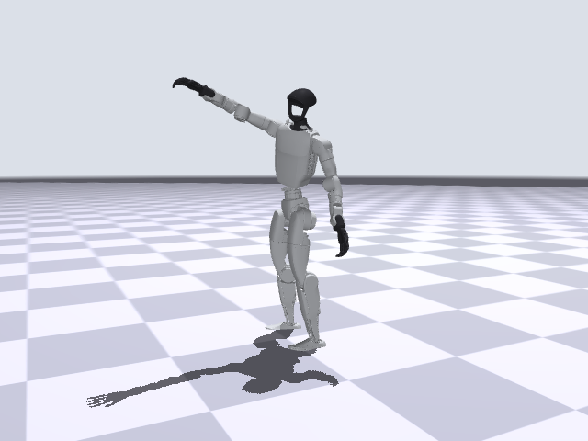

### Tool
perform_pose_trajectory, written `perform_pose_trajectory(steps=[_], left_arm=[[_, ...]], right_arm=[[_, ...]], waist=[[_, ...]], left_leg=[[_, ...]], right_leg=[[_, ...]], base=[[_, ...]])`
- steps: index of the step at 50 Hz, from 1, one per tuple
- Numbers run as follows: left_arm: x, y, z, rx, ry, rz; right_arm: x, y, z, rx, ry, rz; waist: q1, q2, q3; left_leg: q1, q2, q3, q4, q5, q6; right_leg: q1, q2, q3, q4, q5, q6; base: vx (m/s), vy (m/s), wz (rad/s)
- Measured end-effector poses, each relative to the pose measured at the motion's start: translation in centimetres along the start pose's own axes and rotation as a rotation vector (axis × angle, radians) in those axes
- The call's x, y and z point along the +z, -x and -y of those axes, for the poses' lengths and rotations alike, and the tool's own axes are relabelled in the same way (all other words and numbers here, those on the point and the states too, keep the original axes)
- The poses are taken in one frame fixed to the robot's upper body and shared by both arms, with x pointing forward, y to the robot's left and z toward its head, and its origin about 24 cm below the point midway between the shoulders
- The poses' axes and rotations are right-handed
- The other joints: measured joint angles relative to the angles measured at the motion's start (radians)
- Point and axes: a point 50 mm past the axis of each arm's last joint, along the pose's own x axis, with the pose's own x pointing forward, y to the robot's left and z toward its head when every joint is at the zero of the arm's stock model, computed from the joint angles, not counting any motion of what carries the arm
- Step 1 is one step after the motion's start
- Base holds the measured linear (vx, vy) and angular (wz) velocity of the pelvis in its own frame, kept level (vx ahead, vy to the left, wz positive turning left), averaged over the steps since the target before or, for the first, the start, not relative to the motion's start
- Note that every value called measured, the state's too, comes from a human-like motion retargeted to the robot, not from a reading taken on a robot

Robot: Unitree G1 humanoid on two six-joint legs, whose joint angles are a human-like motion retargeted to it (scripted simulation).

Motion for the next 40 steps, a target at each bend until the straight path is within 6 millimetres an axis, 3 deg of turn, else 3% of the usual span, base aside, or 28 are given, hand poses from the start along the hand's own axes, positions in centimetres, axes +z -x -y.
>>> perform_pose_trajectory(steps=[2, 5, 8, 10, 13, 15, 17, 20, 22, 26, 29, 32, 35, 37, 40], left_arm=[[-2.8, 0.4, 1.5, -0.02, 0.121, -0.088], [-6.8, 1.4, 2.6, 0.0, 0.325, -0.218], [-10.3, 2.4, 1.8, 0.102, 0.562, -0.326], [-12.1, 3.1, 0.4, 0.211, 0.719, -0.379], [-13.2, 3.7, -3.2, 0.41, 0.89, -0.407], [-12.9, 3.9, -6.0, 0.536, 0.964, -0.395], [-11.4, 3.7, -8.8, 0.637, 1.011, -0.35], [-7.1, 3.2, -12.6, 0.718, 1.057, -0.226], [-2.8, 2.7, -14.7, 0.713, 1.077, -0.106], [7.8, 3.0, -17.6, 0.609, 1.102, 0.193], [16.5, 5.0, -18.6, 0.481, 1.109, 0.442], [24.9, 8.7, -18.6, 0.334, 1.114, 0.692], [32.2, 14.0, -17.8, 0.176, 1.117, 0.937], [36.0, 18.0, -17.0, 0.067, 1.092, 1.093], [40.1, 23.9, -15.6, -0.073, 0.965, 1.301]], right_arm=[[-0.8, 0.2, -3.7, 0.099, 0.064, -0.03], [-3.7, 1.4, -9.4, 0.245, 0.143, -0.099], [-7.8, 3.9, -14.7, 0.379, 0.213, -0.183], [-10.7, 6.2, -18.0, 0.463, 0.25, -0.242], [-15.1, 10.9, -22.5, 0.592, 0.292, -0.332], [-17.8, 14.5, -24.9, 0.682, 0.307, -0.4], [-20.2, 18.5, -26.9, 0.771, 0.296, -0.483], [-23.4, 24.8, -28.9, 0.885, 0.237, -0.643], [-25.2, 29.1, -29.5, 0.934, 0.168, -0.775], [-28.1, 37.0, -29.3, 0.955, 0.026, -1.053], [-29.9, 41.8, -27.8, 0.93, -0.03, -1.227], [-31.5, 45.3, -25.7, 0.897, -0.033, -1.352], [-32.9, 47.0, -23.5, 0.848, -0.01, -1.43], [-33.7, 47.0, -22.2, 0.795, -0.001, -1.458], [-34.7, 45.8, -20.7, 0.687, -0.02, -1.477]], waist=[[0.05, 0.029, 0.018], [0.117, 0.07, 0.039], [0.167, 0.112, 0.05], [0.189, 0.141, 0.051], [0.205, 0.183, 0.041], [0.207, 0.214, 0.028], [0.202, 0.249, 0.011], [0.182, 0.303, -0.019], [0.159, 0.341, -0.041], [0.092, 0.422, -0.083], [0.021, 0.486, -0.108], [-0.069, 0.549, -0.124], [-0.183, 0.61, -0.124], [-0.272, 0.647, -0.114], [-0.417, 0.696, -0.086]], left_leg=[[-0.006, -0.01, -0.034, -0.005, 0.008, -0.004], [-0.01, -0.023, -0.082, -0.02, 0.022, -0.016], [-0.009, -0.035, -0.124, -0.041, 0.04, -0.034], [-0.006, -0.042, -0.147, -0.057, 0.052, -0.045], [0.0, -0.05, -0.172, -0.08, 0.071, -0.057], [0.002, -0.055, -0.181, -0.091, 0.081, -0.061], [0.004, -0.059, -0.184, -0.098, 0.088, -0.06], [0.003, -0.063, -0.18, -0.099, 0.093, -0.055], [0.001, -0.065, -0.171, -0.095, 0.093, -0.052], [-0.004, -0.067, -0.144, -0.079, 0.086, -0.051], [-0.006, -0.065, -0.121, -0.068, 0.08, -0.057], [-0.004, -0.061, -0.097, -0.062, 0.076, -0.067], [0.002, -0.055, -0.07, -0.06, 0.073, -0.078], [0.007, -0.05, -0.051, -0.059, 0.07, -0.086], [0.015, -0.042, -0.017, -0.056, 0.064, -0.097]], right_leg=[[0.013, -0.007, -0.035, -0.001, -0.005, -0.011], [0.035, -0.016, -0.086, -0.005, -0.011, -0.022], [0.056, -0.024, -0.134, -0.009, -0.016, -0.028], [0.069, -0.029, -0.161, -0.011, -0.019, -0.031], [0.083, -0.035, -0.192, -0.014, -0.022, -0.035], [0.088, -0.039, -0.205, -0.016, -0.023, -0.038], [0.09, -0.042, -0.21, -0.017, -0.024, -0.042], [0.089, -0.047, -0.207, -0.021, -0.024, -0.046], [0.085, -0.049, -0.199, -0.025, -0.023, -0.048], [0.077, -0.051, -0.174, -0.034, -0.021, -0.048], [0.071, -0.05, -0.154, -0.041, -0.017, -0.044], [0.065, -0.048, -0.132, -0.048, -0.013, -0.038], [0.059, -0.044, -0.108, -0.052, -0.008, -0.029], [0.054, -0.042, -0.089, -0.052, -0.005, -0.023], [0.042, -0.038, -0.055, -0.051, -0.002, -0.012]], base=[[0.01, 0.05, 0.92], [0.01, 0.04, 0.89], [0.0, 0.04, 0.8], [0.0, 0.03, 0.68], [0.0, 0.02, 0.51], [0.0, 0.01, 0.3], [0.0, 0.0, 0.09], [0.0, 0.0, 0.0], [-0.01, -0.03, -0.2], [-0.01, -0.04, -0.31], [-0.01, -0.04, -0.37], [-0.01, -0.04, -0.4], [-0.01, -0.04, -0.44], [0.0, -0.04, -0.5], [0.0, -0.04, -0.59]])
